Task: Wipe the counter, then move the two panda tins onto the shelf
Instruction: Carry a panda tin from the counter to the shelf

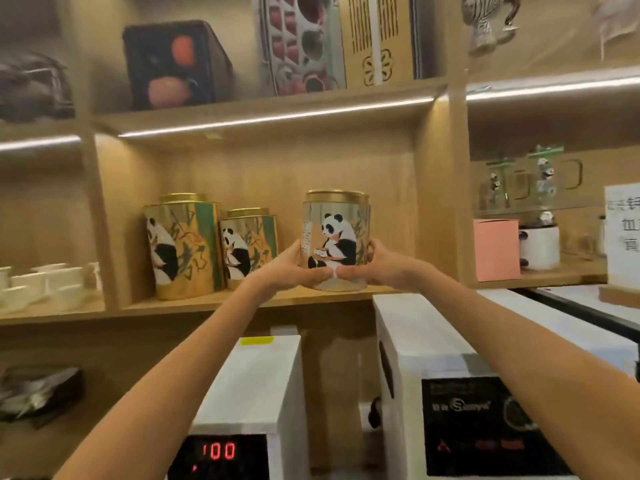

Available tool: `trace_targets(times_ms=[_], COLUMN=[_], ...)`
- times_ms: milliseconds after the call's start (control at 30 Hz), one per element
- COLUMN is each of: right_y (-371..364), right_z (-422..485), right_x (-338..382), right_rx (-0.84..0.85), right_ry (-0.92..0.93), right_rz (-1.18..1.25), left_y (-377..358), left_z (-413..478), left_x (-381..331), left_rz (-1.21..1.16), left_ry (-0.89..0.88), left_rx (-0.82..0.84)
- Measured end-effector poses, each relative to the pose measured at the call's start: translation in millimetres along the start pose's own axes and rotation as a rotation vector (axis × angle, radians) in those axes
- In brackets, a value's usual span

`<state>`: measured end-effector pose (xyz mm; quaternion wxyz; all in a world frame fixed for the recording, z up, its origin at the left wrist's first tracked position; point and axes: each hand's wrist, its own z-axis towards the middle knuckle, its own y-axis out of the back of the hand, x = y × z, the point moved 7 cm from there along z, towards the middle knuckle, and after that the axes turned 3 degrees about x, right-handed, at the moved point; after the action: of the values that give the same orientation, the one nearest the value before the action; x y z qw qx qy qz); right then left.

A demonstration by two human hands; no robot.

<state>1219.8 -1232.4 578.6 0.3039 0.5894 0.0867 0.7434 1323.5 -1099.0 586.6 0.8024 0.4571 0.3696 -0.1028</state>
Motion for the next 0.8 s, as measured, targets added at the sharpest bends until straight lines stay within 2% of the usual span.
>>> trace_targets(times_ms=[67, 200, 367, 500, 667, 800], right_y=[-12, -19, -22, -28, -27, -25], right_z=[34, 91, 139, 165, 193, 216], right_x=[-17, -45, -71, -89, -105, -123], right_rx=[0.030, -0.043, -0.108, -0.110, -0.090, -0.154], right_ry=[-0.026, -0.072, -0.154, -0.148, -0.093, -0.079], right_rz=[0.006, -0.045, -0.083, -0.077, -0.061, -0.045], left_y=[4, 16, 19, 19, 19, 19], left_z=[22, 60, 91, 110, 135, 150], left_x=[27, 74, 116, 139, 157, 170], left_rz=[0.027, 0.070, 0.031, 0.023, -0.074, -0.015], left_ry=[0.036, 0.093, 0.137, 0.176, 0.179, 0.212], left_rx=[0.002, -0.042, -0.042, -0.043, -0.123, -0.315])
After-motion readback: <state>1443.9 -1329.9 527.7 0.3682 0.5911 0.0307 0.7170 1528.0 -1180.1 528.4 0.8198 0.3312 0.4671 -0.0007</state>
